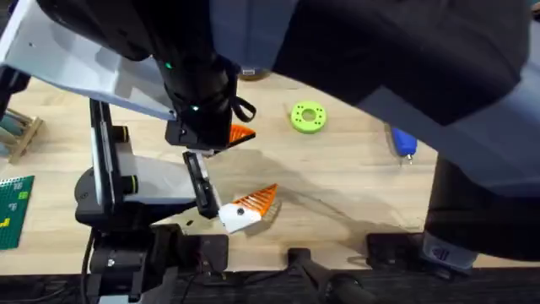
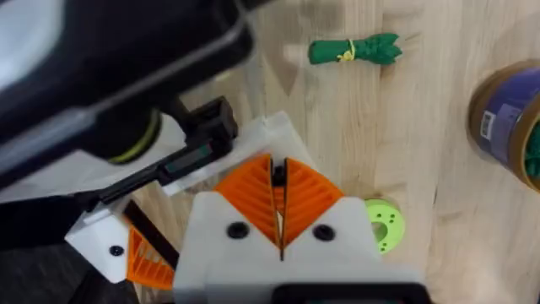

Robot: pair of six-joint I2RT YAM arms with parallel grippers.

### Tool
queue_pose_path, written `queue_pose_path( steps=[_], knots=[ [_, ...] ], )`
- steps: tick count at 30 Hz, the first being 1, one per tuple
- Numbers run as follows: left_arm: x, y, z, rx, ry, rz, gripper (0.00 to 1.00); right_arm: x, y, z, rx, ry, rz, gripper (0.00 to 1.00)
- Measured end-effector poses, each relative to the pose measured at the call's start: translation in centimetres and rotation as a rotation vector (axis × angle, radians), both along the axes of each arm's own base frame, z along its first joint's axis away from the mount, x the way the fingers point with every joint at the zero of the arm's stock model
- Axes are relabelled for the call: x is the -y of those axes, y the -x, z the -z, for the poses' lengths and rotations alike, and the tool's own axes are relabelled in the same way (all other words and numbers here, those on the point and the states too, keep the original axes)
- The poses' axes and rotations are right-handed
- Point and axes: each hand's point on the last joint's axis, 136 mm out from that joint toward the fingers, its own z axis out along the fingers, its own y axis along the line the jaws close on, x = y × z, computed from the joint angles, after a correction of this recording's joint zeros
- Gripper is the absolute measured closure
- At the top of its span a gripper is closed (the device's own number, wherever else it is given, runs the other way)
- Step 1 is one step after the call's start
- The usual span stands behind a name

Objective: Pick up the gripper from the table and insert it into the empty holder that is missing its gripper. Then pick up a screw, insert it into the mounting hole, and use the screwdriver to tighten it. Finally, clean up the table by picking up the vegetable and placing it into the bucket.

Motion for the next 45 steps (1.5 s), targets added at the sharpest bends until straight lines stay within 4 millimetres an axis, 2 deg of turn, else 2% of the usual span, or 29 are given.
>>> queue_pose_path(
  steps=[17,18,20,23,24,25,45],
  knots=[
    [0.01,0.02,0.00,-0.001,0.000,0.001,0.016,0.00,0.01,0.00,0.000,0.000,0.000,0.988],
    [0.01,0.02,0.00,-0.001,0.000,0.001,0.016,0.01,0.00,0.00,0.000,0.001,0.000,0.939],
    [0.01,0.02,0.00,-0.001,0.000,0.001,0.016,0.05,-0.04,0.00,0.002,0.002,0.001,0.739],
    [0.01,0.03,0.01,-0.001,0.000,0.002,0.016,0.47,-0.31,-0.02,0.012,0.017,0.002,0.327],
    [0.01,0.04,0.01,-0.001,0.000,0.002,0.016,0.58,-0.47,-0.05,0.016,0.020,0.002,0.248],
    [0.01,0.03,0.00,-0.001,0.000,0.002,0.016,0.61,-0.57,-0.08,0.018,0.020,0.004,0.228],
    [0.01,0.03,0.00,0.000,0.000,0.002,0.016,0.81,-0.93,-0.09,0.010,0.016,0.028,0.219]
  ],
)
